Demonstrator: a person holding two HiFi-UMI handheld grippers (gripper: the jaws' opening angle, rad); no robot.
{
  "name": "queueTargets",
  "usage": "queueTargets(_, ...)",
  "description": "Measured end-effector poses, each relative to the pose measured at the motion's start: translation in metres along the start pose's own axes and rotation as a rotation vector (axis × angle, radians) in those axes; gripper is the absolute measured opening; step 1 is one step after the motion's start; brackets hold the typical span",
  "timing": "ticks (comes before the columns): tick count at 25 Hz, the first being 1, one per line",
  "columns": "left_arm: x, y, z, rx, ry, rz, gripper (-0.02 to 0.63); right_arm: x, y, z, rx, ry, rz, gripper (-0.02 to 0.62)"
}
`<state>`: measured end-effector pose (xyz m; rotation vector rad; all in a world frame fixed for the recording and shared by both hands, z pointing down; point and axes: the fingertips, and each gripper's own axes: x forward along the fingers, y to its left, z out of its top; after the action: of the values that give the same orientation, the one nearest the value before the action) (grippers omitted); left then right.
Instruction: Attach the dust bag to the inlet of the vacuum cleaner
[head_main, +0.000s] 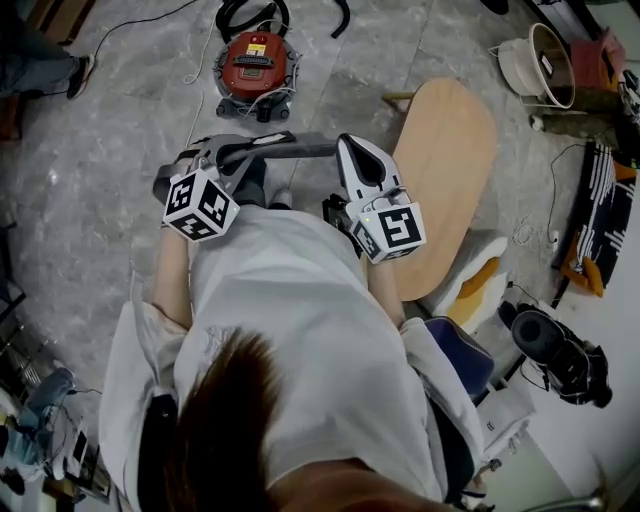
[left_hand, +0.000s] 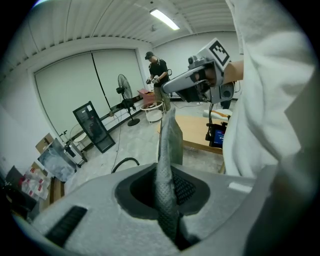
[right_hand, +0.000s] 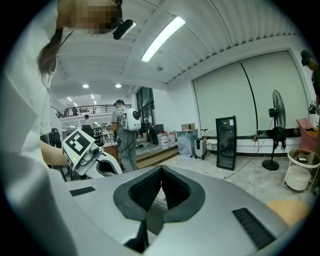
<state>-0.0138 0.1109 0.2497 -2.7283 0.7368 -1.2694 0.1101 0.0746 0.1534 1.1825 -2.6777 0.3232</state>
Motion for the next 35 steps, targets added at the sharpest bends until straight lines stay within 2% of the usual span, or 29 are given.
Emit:
queueTargets(4,0.013,0.028,-0.012,0.022,0.008,-0.063,0.038,0.041,-0.01,0.009,-0.009,0.022,-0.009,0.004)
queueTargets(6,0.02,0.041,-0.02,0.031,0.015,-0.099,0.038,0.06,-0.012,0.01,-0.014,0.047,-0.007,0.043)
queueTargets(9,0.029,0.06,-0.031,0.041,0.024,-0.143,0.038,0.087,-0.014,0.01,-0.006,0.073,0.006,0.051)
queueTargets(12,0.036,0.074,-0.043,0.048,0.02,-0.189,0.038,0.111,-0.004,-0.001,-0.041,0.13,0.07,0.106)
queueTargets(15,0.049,0.086,-0.056,0.06,0.013,-0.235,0.038,0.137,0.005,-0.024,-0.094,0.246,0.154,0.192)
queueTargets(17,0.056,0.091,-0.062,0.076,0.014,-0.264,0.038,0.151,0.012,-0.042,-0.144,0.339,0.211,0.204)
queueTargets(23,0.068,0.095,-0.075,0.115,0.025,-0.312,0.038,0.177,0.036,-0.089,-0.37,0.606,0.367,0.173)
queueTargets(27,0.068,0.094,-0.074,0.114,0.018,-0.312,0.038,0.177,0.037,-0.115,-0.455,0.723,0.387,0.157)
queueTargets(31,0.071,0.093,-0.073,0.116,0.023,-0.307,0.038,0.18,0.03,-0.126,-0.528,0.748,0.398,0.08)
queueTargets(35,0.086,0.089,-0.083,0.1,0.05,-0.295,0.038,0.186,0.023,-0.144,-0.547,0.77,0.427,0.047)
